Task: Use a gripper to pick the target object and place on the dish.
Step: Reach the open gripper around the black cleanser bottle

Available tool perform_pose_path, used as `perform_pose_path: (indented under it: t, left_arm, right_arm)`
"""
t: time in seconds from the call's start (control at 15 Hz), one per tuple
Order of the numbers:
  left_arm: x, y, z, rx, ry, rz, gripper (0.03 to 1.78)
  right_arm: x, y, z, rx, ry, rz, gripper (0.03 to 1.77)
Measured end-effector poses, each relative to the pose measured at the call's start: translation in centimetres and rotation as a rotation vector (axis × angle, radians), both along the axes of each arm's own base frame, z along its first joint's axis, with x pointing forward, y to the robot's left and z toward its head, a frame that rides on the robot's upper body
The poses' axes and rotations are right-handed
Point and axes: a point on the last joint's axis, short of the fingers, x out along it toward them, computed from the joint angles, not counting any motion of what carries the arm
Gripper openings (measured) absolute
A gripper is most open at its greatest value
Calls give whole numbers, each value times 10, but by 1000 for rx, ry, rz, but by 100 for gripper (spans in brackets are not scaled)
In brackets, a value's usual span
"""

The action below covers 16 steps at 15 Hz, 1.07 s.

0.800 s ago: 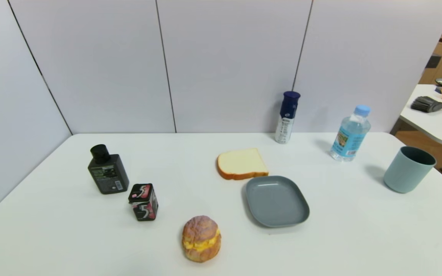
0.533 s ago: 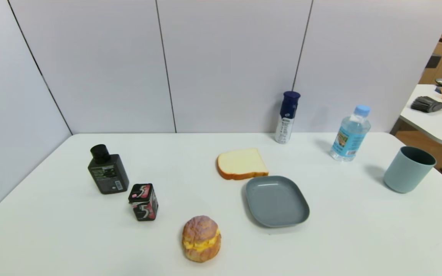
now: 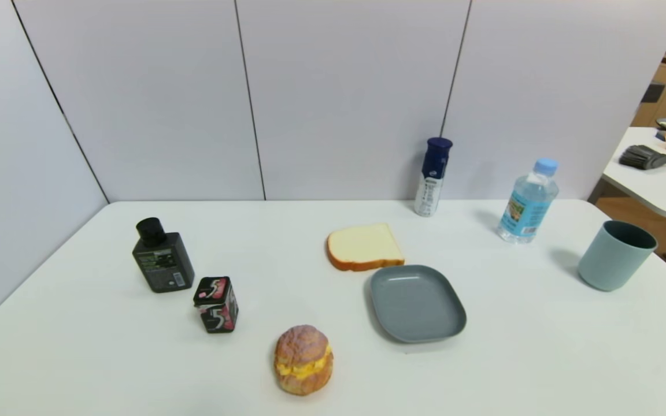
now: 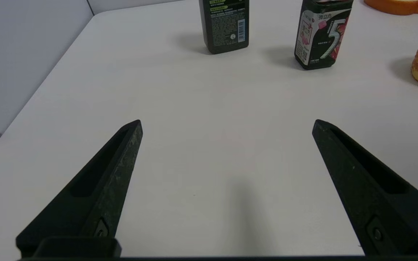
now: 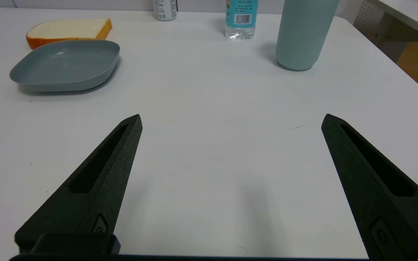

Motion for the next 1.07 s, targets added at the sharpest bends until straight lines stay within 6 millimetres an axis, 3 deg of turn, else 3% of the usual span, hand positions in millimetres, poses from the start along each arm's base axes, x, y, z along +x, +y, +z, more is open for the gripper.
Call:
perform_pose_path:
  t: [0.13, 0.4, 0.73, 1.07]
  left_arm:
    - [0, 1, 1, -74, -4, 38, 169]
    - [0, 1, 1, -36, 60, 37, 169]
    - [3, 0, 51, 31, 218, -1, 169]
    - [45, -1, 109, 82, 377, -46, 169]
  right_arm:
    - [0, 0, 0, 0, 0, 0, 171]
    - [0, 0, 0, 0, 0, 0, 171]
    - [0, 0, 0, 0, 0, 0, 171]
    - [0, 0, 0, 0, 0, 0, 171]
